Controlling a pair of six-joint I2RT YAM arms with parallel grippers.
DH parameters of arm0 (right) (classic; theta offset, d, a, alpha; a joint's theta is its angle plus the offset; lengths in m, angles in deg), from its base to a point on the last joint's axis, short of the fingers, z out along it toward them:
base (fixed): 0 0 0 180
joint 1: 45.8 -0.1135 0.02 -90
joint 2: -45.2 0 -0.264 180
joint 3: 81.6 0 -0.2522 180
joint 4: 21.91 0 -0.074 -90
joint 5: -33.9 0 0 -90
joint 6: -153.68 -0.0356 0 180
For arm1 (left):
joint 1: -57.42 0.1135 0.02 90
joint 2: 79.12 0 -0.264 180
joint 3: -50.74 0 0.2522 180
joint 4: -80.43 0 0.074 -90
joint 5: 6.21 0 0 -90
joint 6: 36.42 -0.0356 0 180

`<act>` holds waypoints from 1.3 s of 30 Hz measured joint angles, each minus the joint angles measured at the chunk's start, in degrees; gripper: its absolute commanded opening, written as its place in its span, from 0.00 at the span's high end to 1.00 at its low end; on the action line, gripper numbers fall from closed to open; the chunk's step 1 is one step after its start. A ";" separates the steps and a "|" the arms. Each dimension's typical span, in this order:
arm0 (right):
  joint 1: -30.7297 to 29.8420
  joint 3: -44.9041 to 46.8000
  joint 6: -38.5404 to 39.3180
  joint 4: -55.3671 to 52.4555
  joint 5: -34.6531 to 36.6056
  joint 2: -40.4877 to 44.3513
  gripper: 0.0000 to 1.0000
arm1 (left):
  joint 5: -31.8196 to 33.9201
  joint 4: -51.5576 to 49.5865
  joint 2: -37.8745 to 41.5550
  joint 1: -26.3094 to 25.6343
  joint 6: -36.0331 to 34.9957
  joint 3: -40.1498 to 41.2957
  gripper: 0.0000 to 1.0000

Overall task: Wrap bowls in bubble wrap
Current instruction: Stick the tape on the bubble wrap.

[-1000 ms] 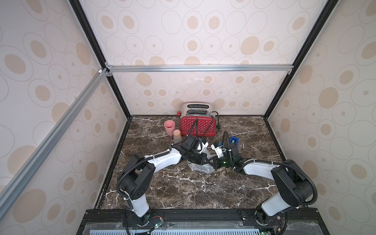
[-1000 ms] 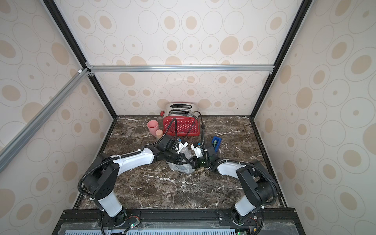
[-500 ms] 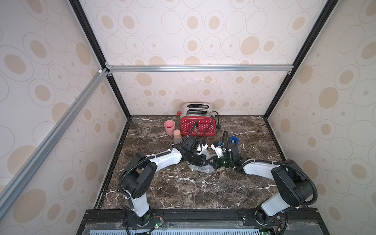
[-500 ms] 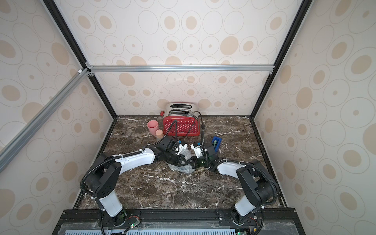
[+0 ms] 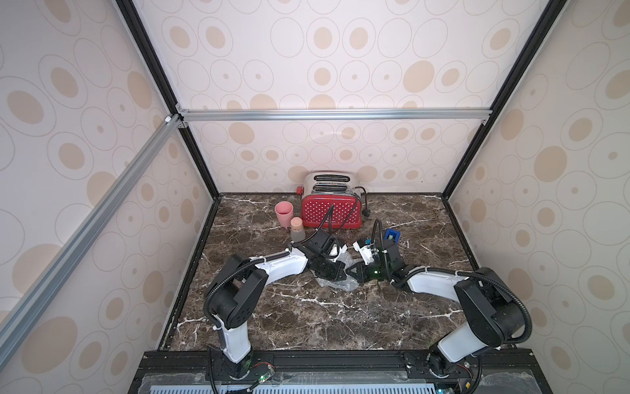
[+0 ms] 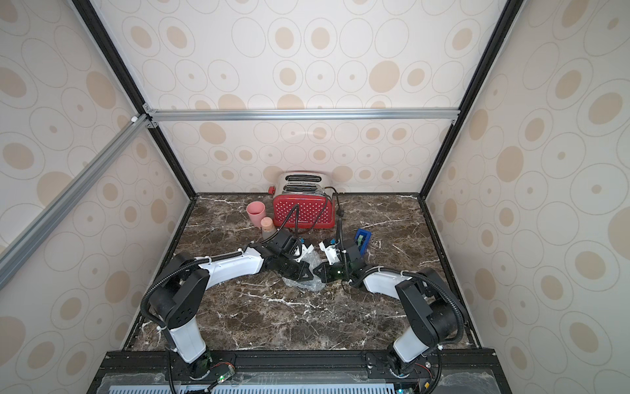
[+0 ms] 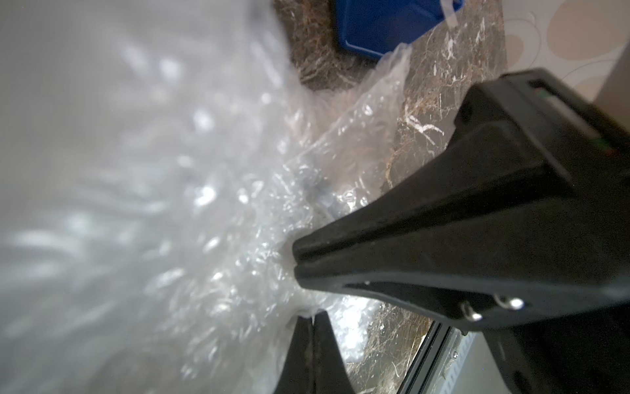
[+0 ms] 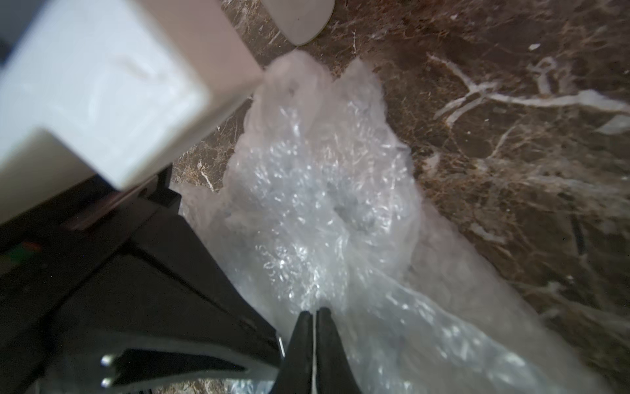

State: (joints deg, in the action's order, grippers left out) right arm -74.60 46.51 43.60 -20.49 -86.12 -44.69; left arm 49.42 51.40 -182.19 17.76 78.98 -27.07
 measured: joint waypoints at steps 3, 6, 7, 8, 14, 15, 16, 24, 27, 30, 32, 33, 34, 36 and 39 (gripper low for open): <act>0.00 0.00 -0.07 -0.02 0.00 0.04 0.85 | 0.20 -0.48 0.00 0.00 -0.15 -0.26 1.00; 0.00 0.00 -0.13 -0.35 0.07 0.61 0.79 | 0.35 -0.81 -0.04 0.00 -0.20 -0.61 1.00; 0.00 0.00 -0.13 -0.52 0.20 0.92 0.77 | 0.44 -0.92 -0.11 0.00 -0.24 -0.79 1.00; 0.00 0.00 -0.04 -0.63 0.22 1.22 0.76 | 0.46 -1.03 -0.15 0.00 -0.24 -0.85 1.00; 0.00 0.00 -0.17 -1.05 0.98 2.80 0.69 | 0.79 -1.62 -0.48 0.00 -0.39 -1.16 1.00; 0.00 0.00 -0.22 -1.03 1.20 2.91 0.68 | 0.85 -1.70 -0.57 0.00 -0.42 -1.22 1.00; 0.00 0.00 -0.22 -1.05 1.38 2.97 0.67 | 0.85 -1.77 -0.66 0.00 -0.44 -1.31 1.00; 0.00 0.04 -0.50 -1.07 2.80 3.96 0.60 | 0.85 -2.36 -1.27 0.00 -0.68 -1.90 1.00; 0.00 0.15 -0.70 -1.09 3.80 4.44 0.58 | 0.85 -2.43 -1.29 0.00 -0.81 -1.90 1.00; 0.00 0.22 -0.92 -1.14 4.87 4.87 0.57 | 0.85 -2.45 -1.29 0.00 -0.83 -1.90 1.00; 0.00 0.22 -1.05 -1.29 5.66 5.20 0.56 | 0.85 -2.45 -1.29 0.00 -0.83 -1.90 1.00; 0.00 0.22 -1.09 -1.55 6.23 5.49 0.56 | 0.85 -2.45 -1.29 0.00 -0.83 -1.90 1.00; 0.00 0.28 -1.11 -1.90 6.86 5.88 0.56 | 0.85 -2.45 -1.29 0.00 -0.83 -1.90 1.00; 0.00 0.59 -1.16 -2.43 8.26 7.02 0.58 | 0.83 -2.47 -1.29 0.00 -0.85 -1.90 1.00; 0.00 0.98 -1.22 -3.69 9.81 9.42 0.74 | 0.83 -2.47 -1.29 0.00 -0.85 -1.90 1.00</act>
State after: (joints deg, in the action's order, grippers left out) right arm -74.60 47.49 42.38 -24.18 -76.30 -35.27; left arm 50.25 48.93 -183.48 17.76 78.13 -28.97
